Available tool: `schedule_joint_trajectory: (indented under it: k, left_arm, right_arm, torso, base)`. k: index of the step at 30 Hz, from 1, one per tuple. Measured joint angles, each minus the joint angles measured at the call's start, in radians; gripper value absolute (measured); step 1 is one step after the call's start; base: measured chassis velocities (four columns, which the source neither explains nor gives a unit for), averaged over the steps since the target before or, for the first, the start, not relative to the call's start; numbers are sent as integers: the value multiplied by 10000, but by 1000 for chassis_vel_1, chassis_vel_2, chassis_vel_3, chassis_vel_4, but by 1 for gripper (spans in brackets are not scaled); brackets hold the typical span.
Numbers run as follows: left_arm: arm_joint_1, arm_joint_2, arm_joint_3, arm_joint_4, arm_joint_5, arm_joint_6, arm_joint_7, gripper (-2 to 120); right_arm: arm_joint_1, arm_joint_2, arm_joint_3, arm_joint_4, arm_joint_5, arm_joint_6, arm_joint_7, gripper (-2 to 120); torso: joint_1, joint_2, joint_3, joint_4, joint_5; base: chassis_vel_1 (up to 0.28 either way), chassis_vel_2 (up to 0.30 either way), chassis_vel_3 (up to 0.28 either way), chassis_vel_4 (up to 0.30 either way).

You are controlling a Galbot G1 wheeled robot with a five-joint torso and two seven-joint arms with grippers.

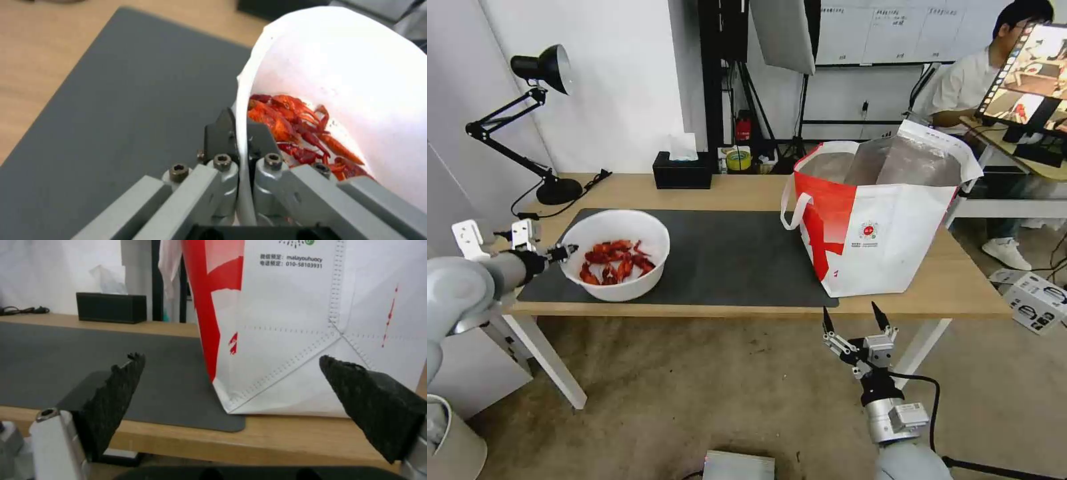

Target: Pick up the trash from the table and place it into the takeout bag.

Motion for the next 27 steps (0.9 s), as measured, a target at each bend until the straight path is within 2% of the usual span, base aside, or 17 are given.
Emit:
schedule_joint_trajectory:
  k: [4,7,10,11,14,15,18,19,22,23,26,27]
  left_arm:
    - [-337,206,-58,-273,-584,-127,-126,0]
    - [-1020,452,140,-498,-1190,-191,-249,0]
    - [-2201,630,898,-580,-1660,-238,-419,0]
    - [-2201,630,898,-580,-1660,-238,-419,0]
    - [-3317,668,1884,-541,-2180,-274,-603,0]
    - [-3317,668,1884,-541,-2180,-274,-603,0]
    - [-5271,491,3551,-180,-2622,-377,-760,0]
    - [-5271,491,3551,-180,-2622,-377,-760,0]
    - [-6927,59,4898,303,-3007,-385,-1065,0]
    - [-6927,59,4898,303,-3007,-385,-1065,0]
    - [-8322,-606,6218,910,-3331,-385,-1462,0]
    - [-8322,-606,6218,910,-3331,-385,-1462,0]
  right_arm:
    - [-43,-3,9,56,-3,-3,0,97]
    - [-112,-6,38,126,-9,-4,-1,97]
    - [-168,-20,57,197,-12,-7,-5,97]
    - [-168,-20,57,197,-12,-7,-5,97]
    - [-197,-23,66,251,-14,-7,-13,97]
    - [-197,-23,66,251,-14,-7,-13,97]
    - [-207,-30,81,292,-16,-8,-18,97]
    - [-207,-30,81,292,-16,-8,-18,97]
    - [-285,12,117,333,-31,-12,-21,97]
    - [-285,12,117,333,-31,-12,-21,97]
    - [-416,102,183,336,-137,-14,-23,97]
    - [-416,102,183,336,-137,-14,-23,97]
  torso:
    - [0,0,-1,0,1]
    - [0,0,0,1,1]
    - [0,0,-1,0,0]
    - [0,0,-1,0,0]
    - [0,0,0,0,1]
    - [0,0,0,0,1]
    - [0,0,0,0,3]
    - [0,0,0,0,3]
    - [0,0,0,-1,4]
    - [0,0,0,-1,4]
    - [1,0,1,-1,-1]
    - [1,0,1,-1,-1]
  base:
    - [0,0,0,0]
    - [0,0,0,0]
    - [0,0,0,0]
    - [0,0,0,0]
    - [0,0,0,0]
    - [0,0,0,0]
    - [0,0,0,0]
    - [0,0,0,0]
    - [0,0,0,0]
    - [0,0,0,0]
    - [0,0,0,0]
    - [0,0,0,0]
